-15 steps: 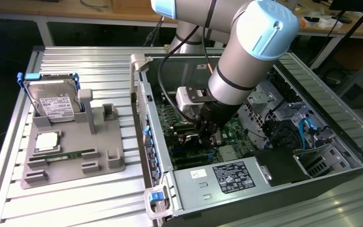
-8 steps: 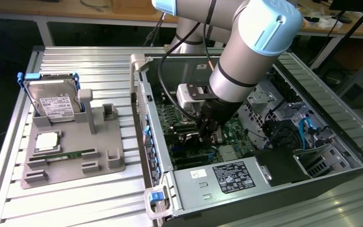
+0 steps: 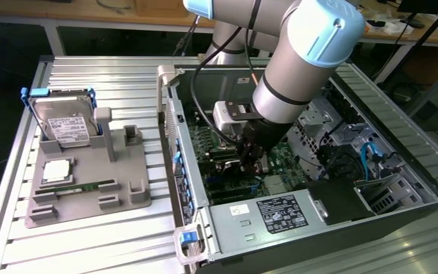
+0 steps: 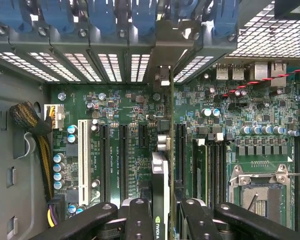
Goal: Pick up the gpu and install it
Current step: 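Insert the gpu into the slot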
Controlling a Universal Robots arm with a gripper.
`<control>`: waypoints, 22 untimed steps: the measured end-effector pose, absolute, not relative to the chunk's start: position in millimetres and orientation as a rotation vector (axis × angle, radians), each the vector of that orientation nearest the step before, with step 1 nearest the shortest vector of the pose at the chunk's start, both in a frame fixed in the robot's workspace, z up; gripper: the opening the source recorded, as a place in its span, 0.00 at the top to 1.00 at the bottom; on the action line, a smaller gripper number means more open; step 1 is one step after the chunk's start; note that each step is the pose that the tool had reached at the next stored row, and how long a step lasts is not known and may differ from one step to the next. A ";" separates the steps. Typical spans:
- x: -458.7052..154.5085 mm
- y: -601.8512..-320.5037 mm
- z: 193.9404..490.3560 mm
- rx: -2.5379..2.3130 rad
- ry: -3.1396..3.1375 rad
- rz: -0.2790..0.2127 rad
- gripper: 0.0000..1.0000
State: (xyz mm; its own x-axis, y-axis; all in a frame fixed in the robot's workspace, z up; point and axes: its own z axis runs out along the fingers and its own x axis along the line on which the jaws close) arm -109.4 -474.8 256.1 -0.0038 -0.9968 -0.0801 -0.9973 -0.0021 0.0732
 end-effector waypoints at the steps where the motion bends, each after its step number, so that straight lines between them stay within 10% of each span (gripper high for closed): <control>1: -109.4 -474.8 256.1 -2.214 2.216 0.170 0.73; 22: -109.4 -474.1 257.0 -2.225 2.205 0.170 0.73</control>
